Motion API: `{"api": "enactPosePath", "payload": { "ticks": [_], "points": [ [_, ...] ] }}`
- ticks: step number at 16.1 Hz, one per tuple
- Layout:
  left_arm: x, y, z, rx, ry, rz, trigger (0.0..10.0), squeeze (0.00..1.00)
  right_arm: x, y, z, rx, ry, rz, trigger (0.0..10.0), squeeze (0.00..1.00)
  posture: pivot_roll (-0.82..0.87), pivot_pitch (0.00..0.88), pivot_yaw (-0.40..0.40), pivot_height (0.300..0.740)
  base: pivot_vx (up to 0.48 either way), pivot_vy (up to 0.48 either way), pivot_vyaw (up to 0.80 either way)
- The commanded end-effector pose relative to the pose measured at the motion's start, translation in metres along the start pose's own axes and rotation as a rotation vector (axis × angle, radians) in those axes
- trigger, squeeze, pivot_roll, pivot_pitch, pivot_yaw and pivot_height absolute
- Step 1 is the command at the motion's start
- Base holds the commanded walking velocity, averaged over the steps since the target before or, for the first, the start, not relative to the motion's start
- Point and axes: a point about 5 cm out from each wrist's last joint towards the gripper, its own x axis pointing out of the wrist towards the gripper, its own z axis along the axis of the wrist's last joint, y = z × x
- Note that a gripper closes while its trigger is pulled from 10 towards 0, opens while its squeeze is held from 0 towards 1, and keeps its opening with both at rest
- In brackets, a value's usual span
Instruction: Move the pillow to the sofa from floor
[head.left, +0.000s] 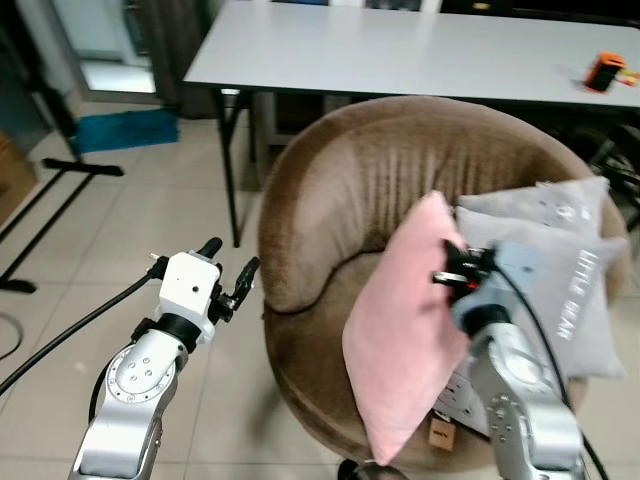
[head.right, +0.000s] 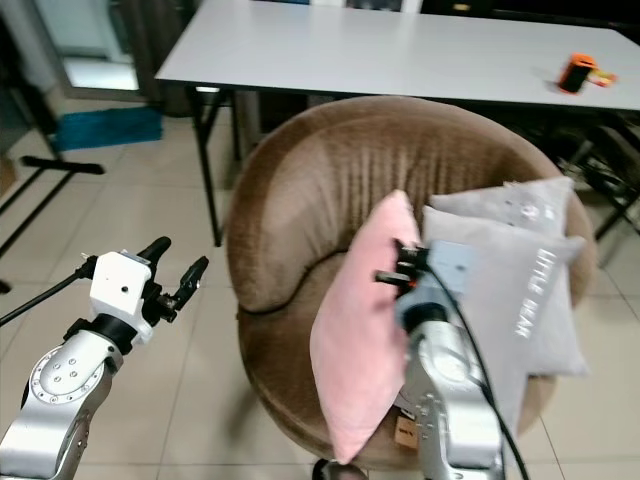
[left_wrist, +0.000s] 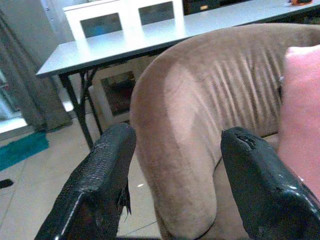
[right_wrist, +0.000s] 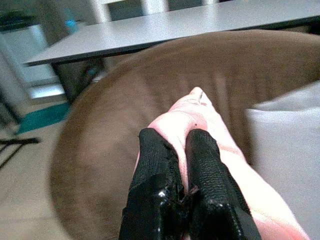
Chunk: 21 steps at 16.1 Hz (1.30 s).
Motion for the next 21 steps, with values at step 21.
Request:
{"api": "enactPosePath", "payload": {
  "ticks": [21],
  "points": [
    [-0.012,-0.015,-0.008,-0.011,0.059,-0.245,10.0,0.00,0.034,0.049,0.037,-0.065,-0.082,0.322,10.0,0.00,0.06,0.000,-0.040,0.740,0.187,0.000,-0.21]
  ]
}}
